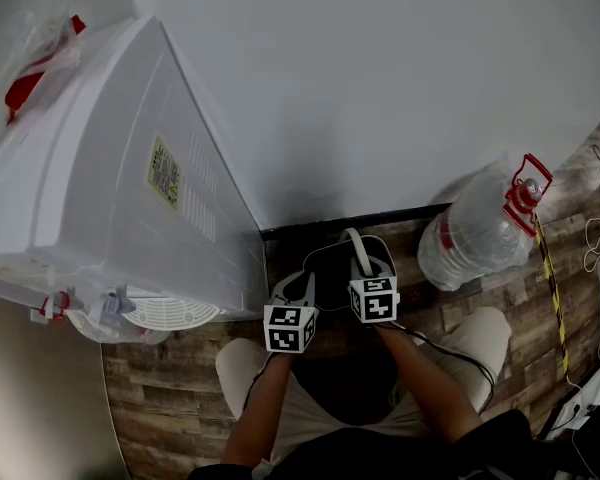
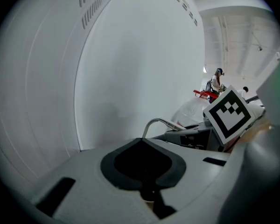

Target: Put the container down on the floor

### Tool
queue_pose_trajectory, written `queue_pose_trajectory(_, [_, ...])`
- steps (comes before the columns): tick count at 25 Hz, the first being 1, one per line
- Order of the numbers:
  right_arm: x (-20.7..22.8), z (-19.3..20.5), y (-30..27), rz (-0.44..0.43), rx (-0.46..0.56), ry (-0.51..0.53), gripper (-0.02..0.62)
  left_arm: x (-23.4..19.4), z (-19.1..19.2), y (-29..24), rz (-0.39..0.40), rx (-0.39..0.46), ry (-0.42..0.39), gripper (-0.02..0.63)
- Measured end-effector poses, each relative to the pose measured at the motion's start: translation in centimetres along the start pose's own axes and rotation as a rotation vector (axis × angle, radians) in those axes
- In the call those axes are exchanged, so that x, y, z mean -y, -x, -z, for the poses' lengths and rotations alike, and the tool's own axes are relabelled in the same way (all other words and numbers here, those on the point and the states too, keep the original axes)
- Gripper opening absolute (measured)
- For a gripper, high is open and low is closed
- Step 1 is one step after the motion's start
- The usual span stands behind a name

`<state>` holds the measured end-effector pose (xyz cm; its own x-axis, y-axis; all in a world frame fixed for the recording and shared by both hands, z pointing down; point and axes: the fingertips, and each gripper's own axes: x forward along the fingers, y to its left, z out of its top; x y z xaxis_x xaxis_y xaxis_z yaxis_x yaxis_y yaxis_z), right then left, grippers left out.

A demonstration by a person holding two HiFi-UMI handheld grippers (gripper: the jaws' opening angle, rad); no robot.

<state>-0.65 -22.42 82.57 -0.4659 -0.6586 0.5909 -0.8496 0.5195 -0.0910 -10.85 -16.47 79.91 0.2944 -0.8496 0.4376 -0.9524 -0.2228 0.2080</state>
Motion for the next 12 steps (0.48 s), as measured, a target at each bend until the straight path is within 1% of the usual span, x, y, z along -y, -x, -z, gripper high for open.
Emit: queue_pose_trajectory(12, [3.8, 0.4, 0.1, 0.060, -0.026, -0.019, 0.032, 1.7, -0.4, -1.5, 0.050, 0.007, -0.005, 0.017])
